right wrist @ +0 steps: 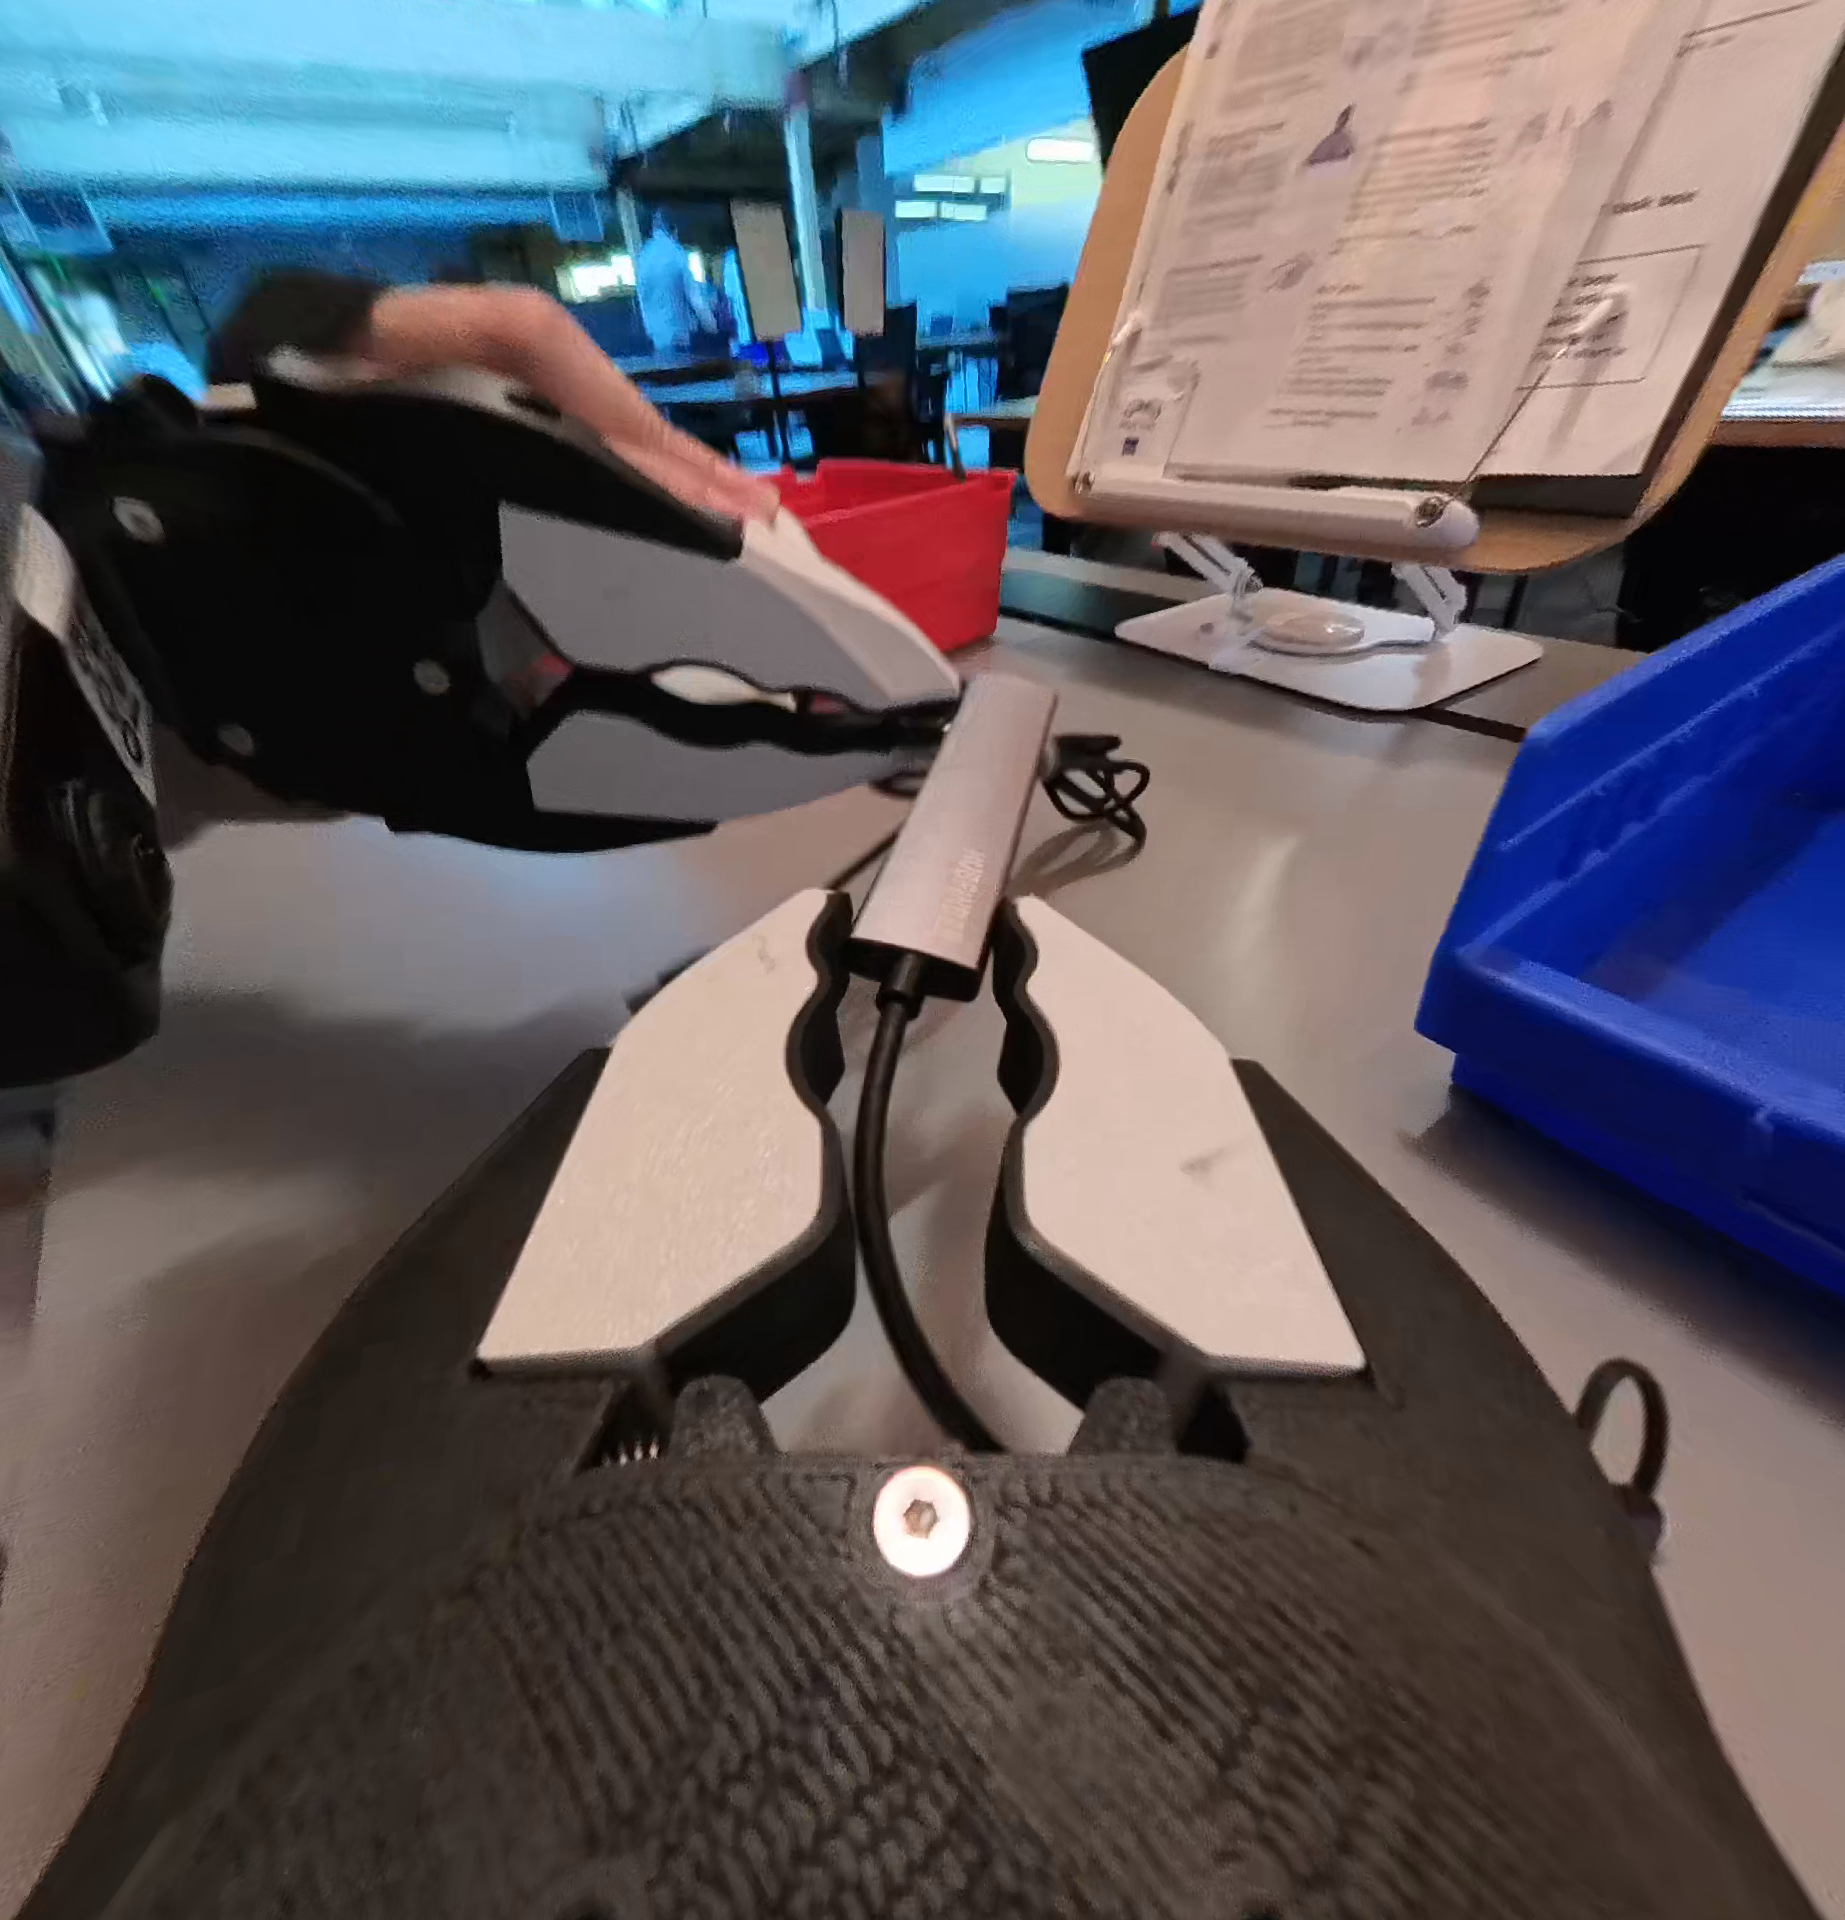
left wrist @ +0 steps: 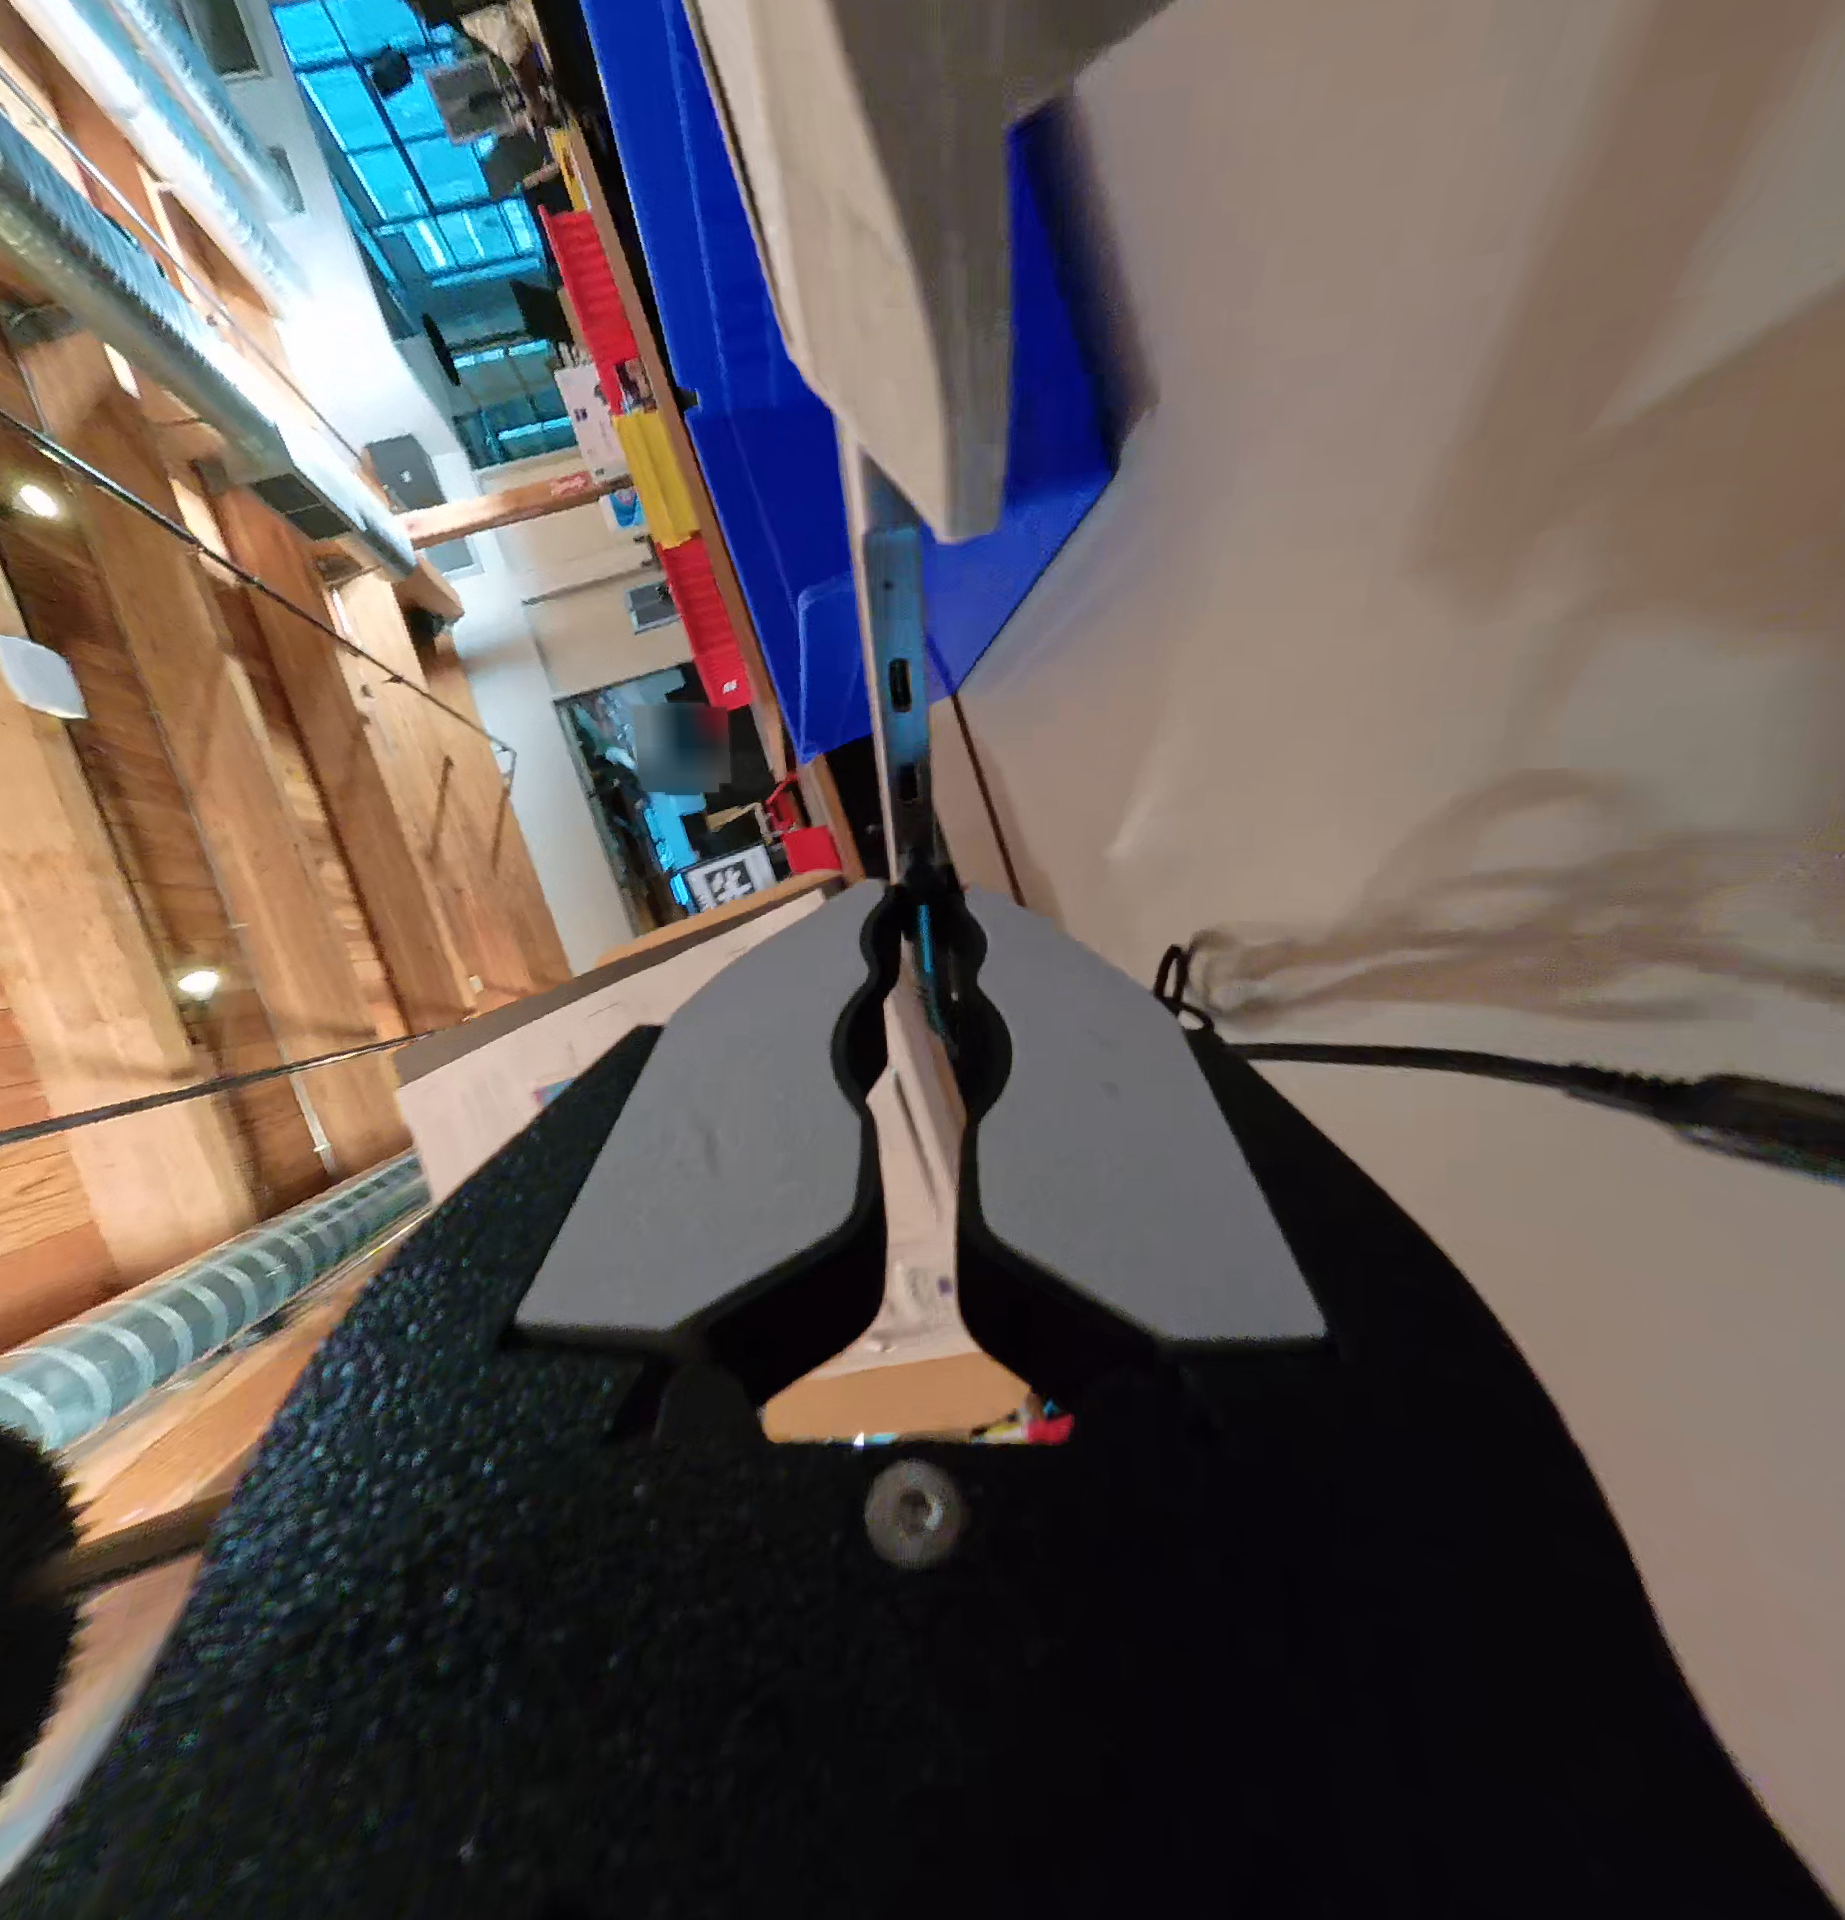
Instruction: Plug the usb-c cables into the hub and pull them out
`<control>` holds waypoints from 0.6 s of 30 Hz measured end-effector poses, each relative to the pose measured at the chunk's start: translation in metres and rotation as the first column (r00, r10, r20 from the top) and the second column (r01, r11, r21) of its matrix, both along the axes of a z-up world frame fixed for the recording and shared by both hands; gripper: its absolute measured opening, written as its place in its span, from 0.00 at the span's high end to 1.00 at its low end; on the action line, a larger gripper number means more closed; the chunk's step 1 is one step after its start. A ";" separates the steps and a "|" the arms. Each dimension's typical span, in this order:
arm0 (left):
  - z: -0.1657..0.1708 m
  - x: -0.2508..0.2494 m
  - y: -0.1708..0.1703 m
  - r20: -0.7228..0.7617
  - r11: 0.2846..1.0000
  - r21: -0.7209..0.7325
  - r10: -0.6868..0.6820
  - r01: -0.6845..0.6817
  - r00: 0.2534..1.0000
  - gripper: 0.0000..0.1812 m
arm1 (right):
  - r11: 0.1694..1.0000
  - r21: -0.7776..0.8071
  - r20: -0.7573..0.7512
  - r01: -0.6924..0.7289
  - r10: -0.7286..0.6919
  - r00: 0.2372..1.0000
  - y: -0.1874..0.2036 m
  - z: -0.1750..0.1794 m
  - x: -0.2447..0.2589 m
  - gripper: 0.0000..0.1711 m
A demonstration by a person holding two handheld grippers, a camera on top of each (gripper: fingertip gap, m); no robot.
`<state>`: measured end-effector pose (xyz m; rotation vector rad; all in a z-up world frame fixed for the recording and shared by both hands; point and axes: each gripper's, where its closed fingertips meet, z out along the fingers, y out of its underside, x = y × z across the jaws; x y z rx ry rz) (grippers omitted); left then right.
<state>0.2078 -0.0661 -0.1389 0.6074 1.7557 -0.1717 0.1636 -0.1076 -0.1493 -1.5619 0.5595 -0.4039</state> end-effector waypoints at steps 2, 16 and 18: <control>-0.005 -0.005 -0.002 -0.058 0.997 -0.057 -0.049 0.046 0.997 0.95 | 0.997 0.075 -0.031 -0.009 0.011 0.999 -0.006 0.005 0.002 0.85; -0.001 -0.023 -0.005 -0.033 0.977 -0.175 -0.132 0.124 0.991 0.96 | 0.988 0.148 0.011 -0.037 0.036 0.999 -0.014 0.014 -0.002 0.86; 0.000 -0.024 -0.005 -0.052 0.972 -0.206 -0.123 0.110 0.991 0.96 | 0.987 0.153 0.011 -0.047 0.045 0.999 -0.014 0.015 -0.003 0.85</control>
